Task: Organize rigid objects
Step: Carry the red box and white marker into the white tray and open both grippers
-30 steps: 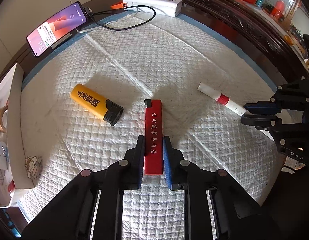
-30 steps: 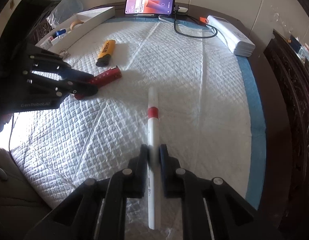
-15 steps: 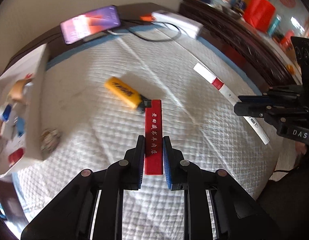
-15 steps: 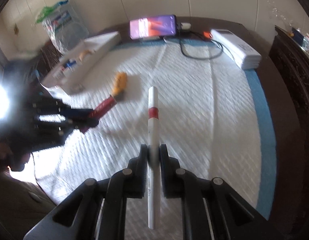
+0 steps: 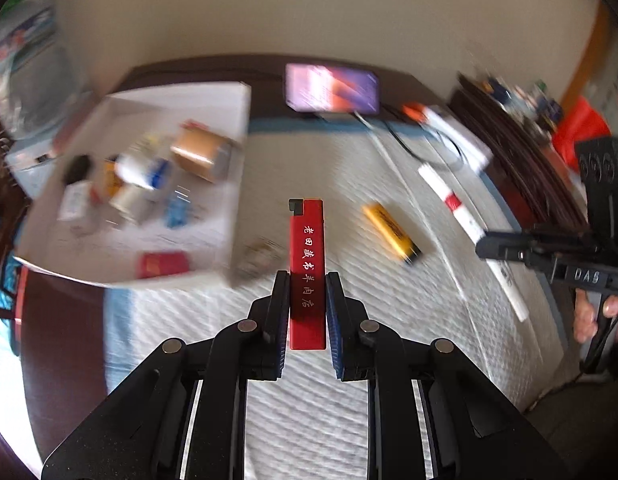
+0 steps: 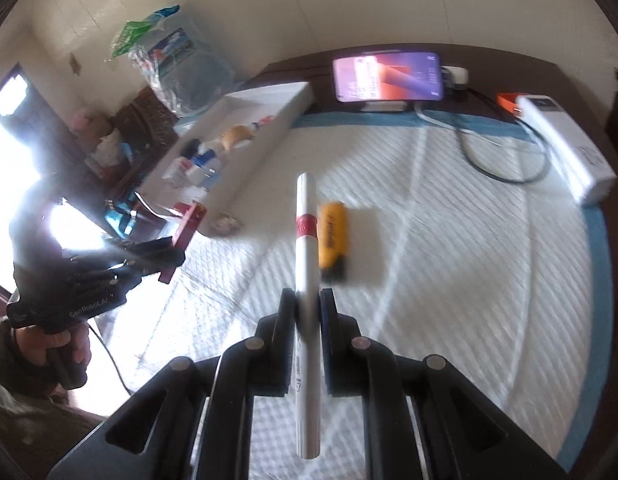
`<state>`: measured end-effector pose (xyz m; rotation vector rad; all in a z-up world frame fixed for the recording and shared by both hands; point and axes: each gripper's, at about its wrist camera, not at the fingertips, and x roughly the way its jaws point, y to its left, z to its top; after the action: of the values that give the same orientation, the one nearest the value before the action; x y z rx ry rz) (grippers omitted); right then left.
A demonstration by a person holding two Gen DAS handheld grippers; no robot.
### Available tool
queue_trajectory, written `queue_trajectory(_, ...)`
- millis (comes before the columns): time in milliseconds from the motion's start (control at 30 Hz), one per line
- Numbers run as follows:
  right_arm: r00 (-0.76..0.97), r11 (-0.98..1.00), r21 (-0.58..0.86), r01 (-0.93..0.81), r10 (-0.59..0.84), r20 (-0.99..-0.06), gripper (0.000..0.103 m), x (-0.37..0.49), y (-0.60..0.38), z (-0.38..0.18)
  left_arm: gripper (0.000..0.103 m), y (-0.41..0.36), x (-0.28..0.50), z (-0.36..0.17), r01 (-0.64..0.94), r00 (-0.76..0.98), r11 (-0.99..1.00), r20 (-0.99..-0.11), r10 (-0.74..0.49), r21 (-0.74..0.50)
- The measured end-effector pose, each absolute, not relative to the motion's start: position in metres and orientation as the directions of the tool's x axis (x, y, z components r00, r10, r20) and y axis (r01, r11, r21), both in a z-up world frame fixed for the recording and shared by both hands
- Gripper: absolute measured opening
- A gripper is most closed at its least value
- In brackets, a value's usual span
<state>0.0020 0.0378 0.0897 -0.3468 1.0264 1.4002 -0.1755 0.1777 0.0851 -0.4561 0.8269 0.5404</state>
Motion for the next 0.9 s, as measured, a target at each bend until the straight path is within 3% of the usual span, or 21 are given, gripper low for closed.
queue_trajectory(367, -0.242, 0.150, 0.468, -0.871, 0.699, -0.673, 0.010, -0.028, 0.132, 0.105, 0.016, 0.293, -0.244, 0.121, -0.758, 0.528, 0.626, -0.733, 0.428, -0.180)
queue_trajectory(600, -0.259, 0.157, 0.494, -0.856, 0.696, -0.670, 0.010, -0.045, 0.211, 0.095, 0.016, 0.342, -0.256, 0.093, -0.794, 0.530, 0.533, -0.763, 0.369, -0.294)
queue_trajectory(900, -0.251, 0.174, 0.449, -0.877, 0.631, -0.734, 0.010, -0.072, 0.275, 0.057, 0.016, 0.373, -0.244, 0.063, -0.787, 0.568, 0.481, -0.756, 0.325, -0.385)
